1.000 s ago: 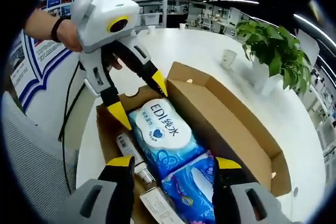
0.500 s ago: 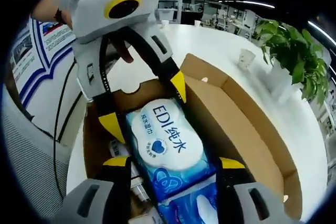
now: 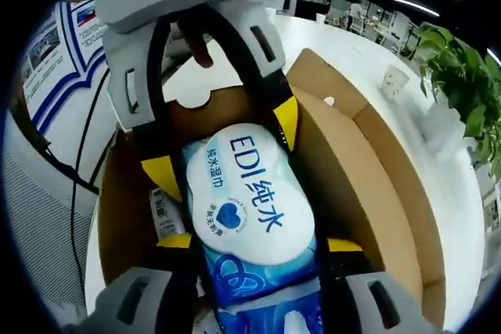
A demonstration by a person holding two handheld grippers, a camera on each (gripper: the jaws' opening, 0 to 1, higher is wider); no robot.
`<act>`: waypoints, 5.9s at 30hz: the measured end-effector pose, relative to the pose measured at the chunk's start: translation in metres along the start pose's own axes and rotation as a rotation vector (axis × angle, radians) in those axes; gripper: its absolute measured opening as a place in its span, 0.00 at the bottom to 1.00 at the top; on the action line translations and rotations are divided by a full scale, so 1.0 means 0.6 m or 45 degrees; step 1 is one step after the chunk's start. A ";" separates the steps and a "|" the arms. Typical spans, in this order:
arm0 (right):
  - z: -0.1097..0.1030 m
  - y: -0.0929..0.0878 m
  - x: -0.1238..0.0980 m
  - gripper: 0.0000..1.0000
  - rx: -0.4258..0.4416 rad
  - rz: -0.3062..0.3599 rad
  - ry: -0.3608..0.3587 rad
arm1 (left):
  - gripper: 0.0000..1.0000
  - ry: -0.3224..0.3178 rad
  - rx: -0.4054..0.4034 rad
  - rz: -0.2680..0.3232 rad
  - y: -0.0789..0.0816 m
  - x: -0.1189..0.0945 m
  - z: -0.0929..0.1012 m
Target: Operate the shoe box by opening the lid, removing the specified soft item, and placing it in the target area until the item is outside and the box remains undamaged.
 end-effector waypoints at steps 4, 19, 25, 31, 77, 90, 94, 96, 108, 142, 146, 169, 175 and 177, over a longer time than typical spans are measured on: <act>-0.002 0.000 0.000 0.61 -0.007 -0.003 -0.006 | 0.58 0.001 0.019 -0.012 -0.001 0.002 0.000; -0.019 0.000 -0.005 0.59 -0.036 -0.014 0.022 | 0.56 -0.069 0.055 -0.034 -0.002 -0.001 0.009; -0.008 -0.004 0.012 0.67 -0.007 -0.029 0.050 | 0.57 -0.093 0.099 -0.058 0.001 0.003 0.007; -0.005 -0.009 0.020 0.68 -0.016 -0.018 0.068 | 0.58 -0.099 0.166 -0.073 0.005 0.014 0.012; -0.019 0.008 0.007 0.55 -0.089 0.002 0.124 | 0.58 -0.232 0.400 -0.120 0.020 0.019 0.025; -0.014 0.031 -0.036 0.54 -0.137 0.000 0.099 | 0.57 -0.204 0.421 -0.082 0.041 -0.018 0.031; -0.016 0.035 -0.047 0.53 -0.137 -0.001 0.088 | 0.57 -0.199 0.437 -0.082 0.047 -0.026 0.035; -0.018 0.038 -0.056 0.53 -0.135 0.003 0.080 | 0.57 -0.196 0.447 -0.080 0.050 -0.032 0.037; -0.031 0.046 -0.091 0.53 -0.133 0.010 0.036 | 0.57 -0.179 0.492 -0.074 0.069 -0.058 0.055; -0.088 -0.034 -0.198 0.52 -0.003 0.020 -0.107 | 0.56 -0.212 0.706 -0.086 0.165 -0.051 0.153; -0.095 -0.048 -0.209 0.52 0.015 0.017 -0.123 | 0.56 -0.219 0.727 -0.086 0.176 -0.045 0.164; -0.117 -0.126 -0.272 0.51 0.094 0.017 -0.222 | 0.56 -0.236 0.856 -0.077 0.255 -0.011 0.224; -0.127 -0.157 -0.295 0.51 0.128 0.014 -0.249 | 0.56 -0.250 0.898 -0.076 0.284 0.001 0.249; -0.132 -0.169 -0.303 0.51 0.140 0.013 -0.257 | 0.56 -0.257 0.914 -0.078 0.294 0.008 0.258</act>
Point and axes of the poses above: the point that each gripper's makers call its tool centre point, and the gripper's own axes: x roughly forward along the fingers, z roughly to its right, y roughly out of its top, the point moved 10 cm from there along -x, roughly backward along the fingers, and after that the axes turned 12 degrees about -x, right-handed, at the moved point
